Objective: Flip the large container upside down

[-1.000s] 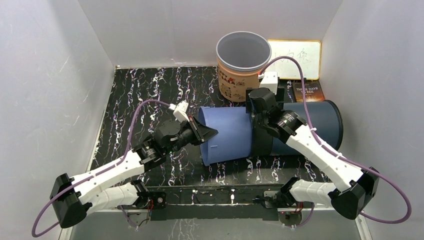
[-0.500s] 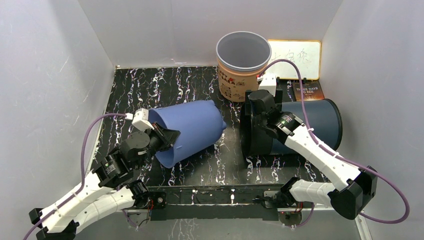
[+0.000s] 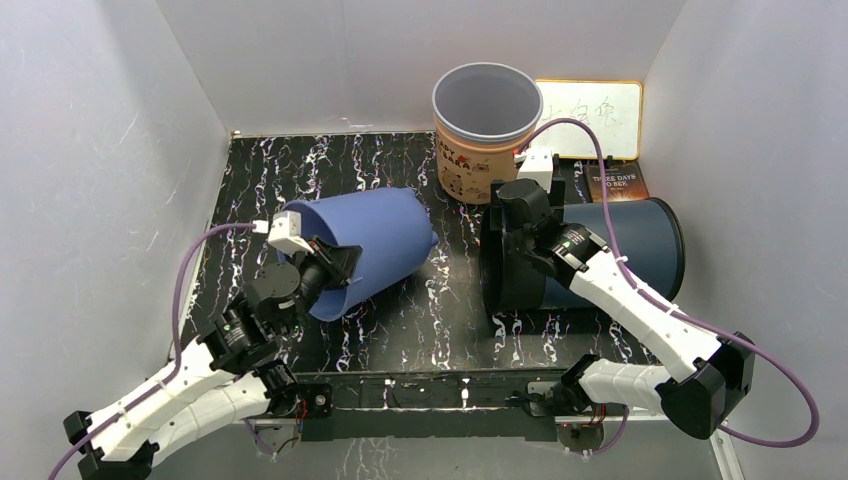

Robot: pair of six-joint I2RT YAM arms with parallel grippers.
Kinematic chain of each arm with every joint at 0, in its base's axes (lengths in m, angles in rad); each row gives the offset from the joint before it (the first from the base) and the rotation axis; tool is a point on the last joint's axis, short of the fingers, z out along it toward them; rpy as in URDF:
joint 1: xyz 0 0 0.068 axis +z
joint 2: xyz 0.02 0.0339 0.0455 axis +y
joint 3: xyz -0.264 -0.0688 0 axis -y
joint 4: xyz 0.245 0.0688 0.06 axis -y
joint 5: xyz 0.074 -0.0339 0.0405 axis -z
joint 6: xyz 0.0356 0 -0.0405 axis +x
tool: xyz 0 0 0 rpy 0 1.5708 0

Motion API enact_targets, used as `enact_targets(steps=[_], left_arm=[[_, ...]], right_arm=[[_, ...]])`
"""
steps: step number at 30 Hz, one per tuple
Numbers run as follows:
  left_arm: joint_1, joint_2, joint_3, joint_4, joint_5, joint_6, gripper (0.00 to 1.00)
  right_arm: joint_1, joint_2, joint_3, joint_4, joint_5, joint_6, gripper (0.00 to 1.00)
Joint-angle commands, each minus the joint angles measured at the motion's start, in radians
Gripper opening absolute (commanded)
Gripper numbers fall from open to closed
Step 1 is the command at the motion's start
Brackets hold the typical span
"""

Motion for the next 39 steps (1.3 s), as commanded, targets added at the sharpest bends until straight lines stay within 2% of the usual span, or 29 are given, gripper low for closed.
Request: enact_targets(steps=[1, 6, 12, 20, 25, 28, 31, 35, 39], left_arm=[[0.002, 0.023, -0.01, 0.343, -0.042, 0.108, 0.0], [0.021, 0.188, 0.05, 0.401, -0.046, 0.184, 0.0], [0.22, 0.414, 0.07, 0.458, 0.258, 0.084, 0.0], [0.305, 0.482, 0.087, 0.46, 0.425, 0.112, 0.0], [0.486, 0.485, -0.092, 0.596, 0.593, -0.027, 0.0], [0.583, 0.472, -0.13, 0.586, 0.66, -0.027, 0.0], [0.688, 0.504, -0.159, 0.626, 0.788, -0.043, 0.0], [0.83, 0.555, -0.23, 0.771, 0.964, -0.123, 0.0], [0.963, 0.616, -0.305, 0.989, 1.14, -0.247, 0.0]], right_arm=[[-0.002, -0.004, 0.005, 0.008, -0.036, 0.011, 0.74], [-0.001, 0.011, 0.002, 0.029, -0.06, 0.021, 0.73], [-0.001, 0.025, 0.002, 0.035, -0.065, 0.029, 0.73], [-0.002, 0.045, -0.011, 0.055, -0.062, 0.022, 0.73], [-0.001, 0.067, -0.013, 0.069, -0.08, 0.024, 0.73], [-0.001, 0.073, -0.016, 0.072, -0.078, 0.02, 0.73], [-0.002, 0.08, -0.021, 0.084, -0.082, 0.019, 0.73], [-0.002, 0.098, -0.017, 0.085, -0.082, 0.015, 0.73], [-0.002, 0.098, -0.02, 0.086, -0.068, 0.009, 0.73]])
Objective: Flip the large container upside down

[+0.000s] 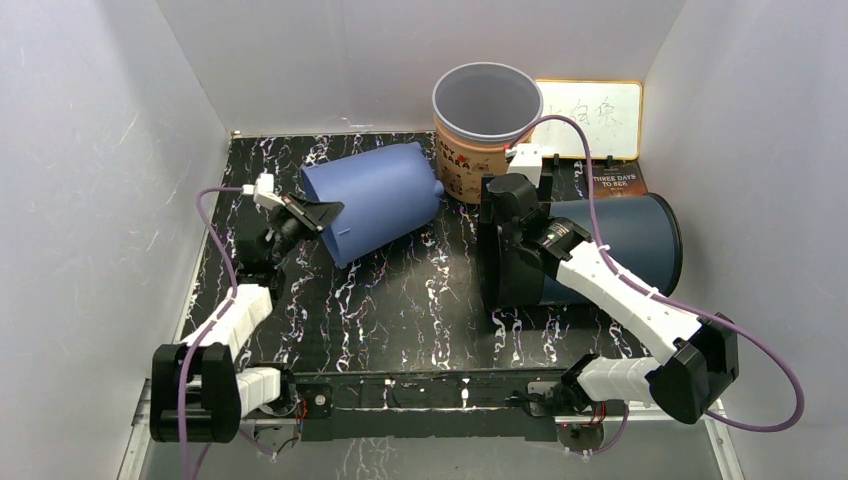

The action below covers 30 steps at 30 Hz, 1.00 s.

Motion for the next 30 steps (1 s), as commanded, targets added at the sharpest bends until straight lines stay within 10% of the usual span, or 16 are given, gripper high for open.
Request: enact_targets(steps=[1, 11, 30], left_arm=[[0.142, 0.085, -0.104, 0.181, 0.222, -0.111, 0.0], [0.31, 0.446, -0.19, 1.104, 0.448, -0.615, 0.0], [0.278, 0.654, 0.345, 1.138, 0.337, -0.85, 0.0]], right_arm=[[0.01, 0.011, -0.02, -0.021, -0.036, -0.012, 0.73], [0.009, 0.05, -0.017, -0.002, -0.04, -0.016, 0.73], [-0.005, 0.119, 0.037, 0.008, -0.027, -0.03, 0.73]])
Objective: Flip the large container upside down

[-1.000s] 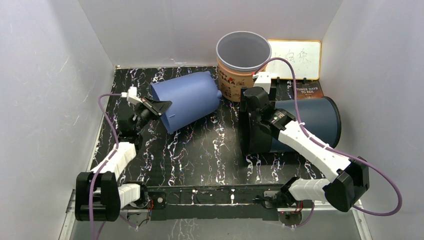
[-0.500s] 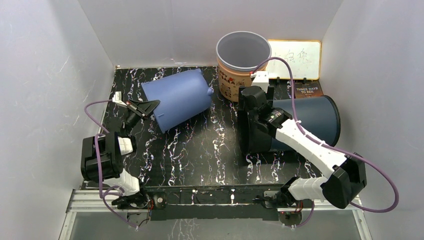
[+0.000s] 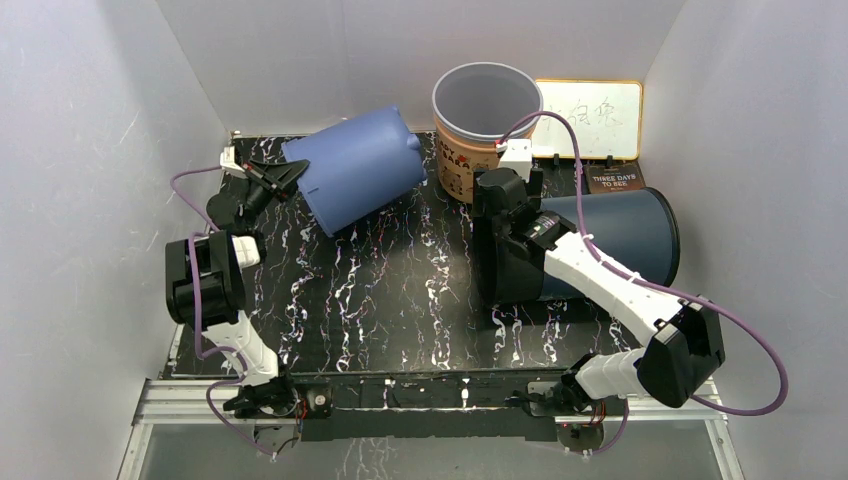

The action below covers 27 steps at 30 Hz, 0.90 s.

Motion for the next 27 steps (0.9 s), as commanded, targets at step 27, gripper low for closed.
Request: enact_targets(steps=[27], left_arm=[[0.142, 0.262, -0.202, 0.258, 0.026, 0.066, 0.0]], right_arm=[[-0.008, 0.059, 0.021, -0.053, -0.085, -0.017, 0.75]])
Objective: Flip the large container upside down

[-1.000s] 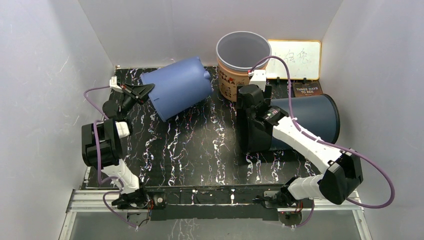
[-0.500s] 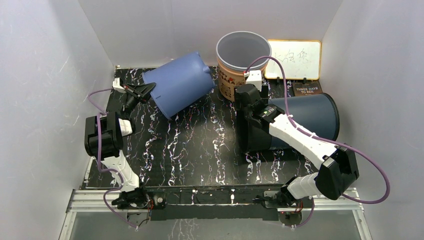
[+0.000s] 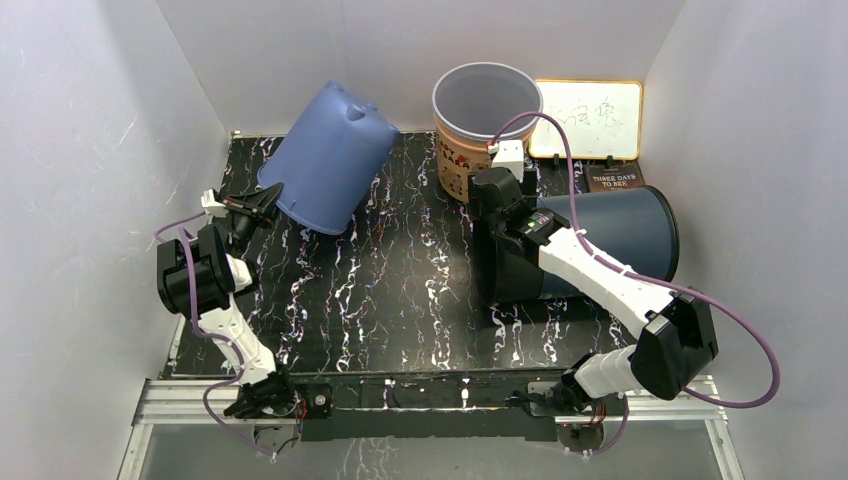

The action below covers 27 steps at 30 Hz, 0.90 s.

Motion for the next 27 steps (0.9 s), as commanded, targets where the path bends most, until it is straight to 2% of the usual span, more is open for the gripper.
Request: enact_targets(steps=[1, 3, 5, 6, 8, 9, 10, 15, 18, 20, 22, 25, 27], left_arm=[[-0.002, 0.118, -0.063, 0.128, 0.106, 0.127, 0.0], [-0.001, 0.145, -0.059, 0.127, 0.109, 0.125, 0.0], [-0.001, 0.177, -0.057, 0.126, 0.11, 0.118, 0.23], [0.001, 0.193, -0.06, 0.127, 0.107, 0.113, 0.3], [0.001, 0.217, -0.063, 0.126, 0.103, 0.106, 0.37], [0.001, 0.223, -0.069, 0.125, 0.098, 0.103, 0.47], [0.001, 0.225, -0.073, 0.125, 0.094, 0.102, 0.5], [0.002, 0.23, -0.075, 0.116, 0.094, 0.097, 0.53], [0.003, 0.196, -0.076, 0.02, 0.104, 0.145, 0.51], [0.002, 0.129, -0.073, -0.131, 0.109, 0.232, 0.49], [0.002, 0.031, -0.054, -0.363, 0.101, 0.366, 0.49], [0.001, -0.182, 0.011, -0.865, 0.029, 0.676, 0.49], [0.001, -0.289, 0.062, -1.113, -0.046, 0.807, 0.51]], right_arm=[[0.0, 0.012, 0.006, -0.037, -0.049, 0.007, 0.75], [-0.001, 0.009, 0.006, -0.041, -0.051, 0.006, 0.75], [-0.003, 0.002, 0.004, -0.043, -0.053, 0.008, 0.75], [-0.001, -0.001, 0.002, -0.042, -0.053, 0.01, 0.75], [-0.001, -0.006, 0.0, -0.043, -0.056, 0.01, 0.75], [-0.001, -0.008, 0.0, -0.044, -0.056, 0.01, 0.75], [0.0, -0.009, 0.0, -0.045, -0.056, 0.01, 0.75], [-0.003, -0.019, -0.003, -0.052, -0.051, 0.009, 0.75], [-0.002, -0.026, -0.007, -0.052, -0.054, 0.011, 0.75], [-0.003, -0.029, -0.008, -0.054, -0.053, 0.013, 0.75], [-0.002, -0.032, -0.008, -0.056, -0.054, 0.012, 0.75], [-0.002, -0.037, -0.006, -0.06, -0.053, 0.012, 0.75], [-0.002, -0.041, -0.007, -0.06, -0.055, 0.016, 0.75]])
